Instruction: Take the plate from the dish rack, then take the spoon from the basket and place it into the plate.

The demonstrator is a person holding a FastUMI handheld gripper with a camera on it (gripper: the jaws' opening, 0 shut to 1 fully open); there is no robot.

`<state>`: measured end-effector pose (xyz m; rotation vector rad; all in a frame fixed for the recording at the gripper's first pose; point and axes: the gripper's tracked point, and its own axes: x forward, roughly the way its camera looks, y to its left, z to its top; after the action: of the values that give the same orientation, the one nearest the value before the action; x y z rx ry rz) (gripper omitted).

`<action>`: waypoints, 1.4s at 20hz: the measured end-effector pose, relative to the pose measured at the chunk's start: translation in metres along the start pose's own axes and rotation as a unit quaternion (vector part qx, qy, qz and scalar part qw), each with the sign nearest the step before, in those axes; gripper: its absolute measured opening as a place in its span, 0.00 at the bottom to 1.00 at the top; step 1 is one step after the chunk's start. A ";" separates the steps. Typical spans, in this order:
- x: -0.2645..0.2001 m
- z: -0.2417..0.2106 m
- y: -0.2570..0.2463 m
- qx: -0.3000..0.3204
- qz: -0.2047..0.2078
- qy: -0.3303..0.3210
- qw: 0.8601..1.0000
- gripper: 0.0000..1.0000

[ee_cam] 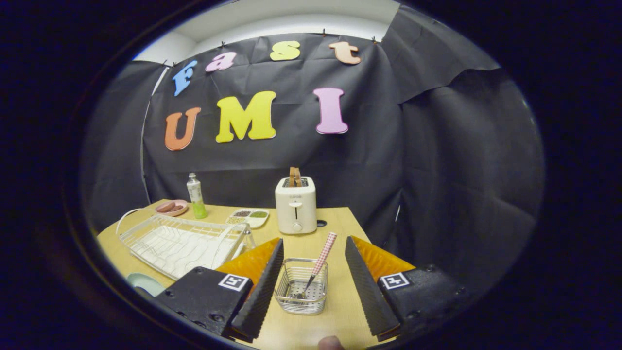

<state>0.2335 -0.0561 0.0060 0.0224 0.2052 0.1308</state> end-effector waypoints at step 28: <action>0.070 0.026 -0.015 0.064 0.009 0.014 0.998 0.08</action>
<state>0.3090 -0.0616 0.0170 0.1496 0.2408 0.1357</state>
